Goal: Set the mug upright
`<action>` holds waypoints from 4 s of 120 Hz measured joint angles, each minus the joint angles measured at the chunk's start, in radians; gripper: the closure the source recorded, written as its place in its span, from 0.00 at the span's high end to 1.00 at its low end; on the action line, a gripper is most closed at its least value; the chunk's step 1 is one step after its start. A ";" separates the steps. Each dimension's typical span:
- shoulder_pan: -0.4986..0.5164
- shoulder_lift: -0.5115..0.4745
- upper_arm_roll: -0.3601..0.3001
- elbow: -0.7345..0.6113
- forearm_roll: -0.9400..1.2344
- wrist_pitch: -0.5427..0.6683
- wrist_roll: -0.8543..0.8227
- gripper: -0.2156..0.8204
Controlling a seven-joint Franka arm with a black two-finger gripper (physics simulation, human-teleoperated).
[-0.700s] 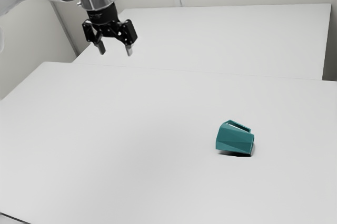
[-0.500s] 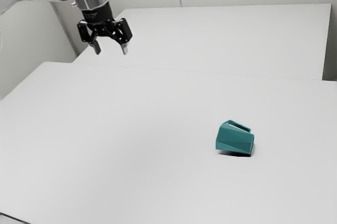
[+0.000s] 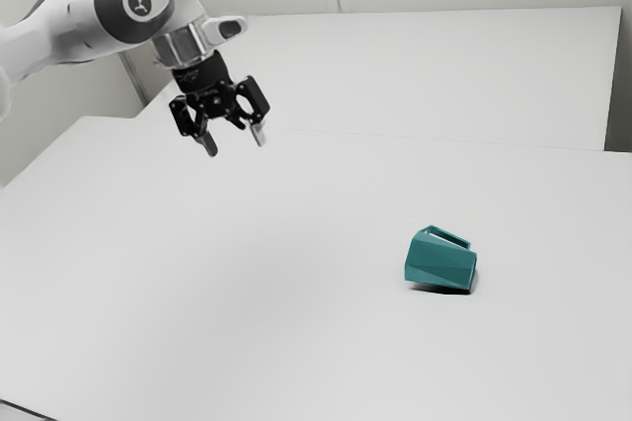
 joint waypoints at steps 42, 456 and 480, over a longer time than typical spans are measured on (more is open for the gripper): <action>-0.065 0.012 -0.104 -0.290 -0.258 0.387 0.078 0.79; -0.054 -0.053 -0.094 -0.572 0.270 0.789 0.236 0.03; -0.050 -0.054 -0.094 -0.624 0.284 0.889 0.230 0.03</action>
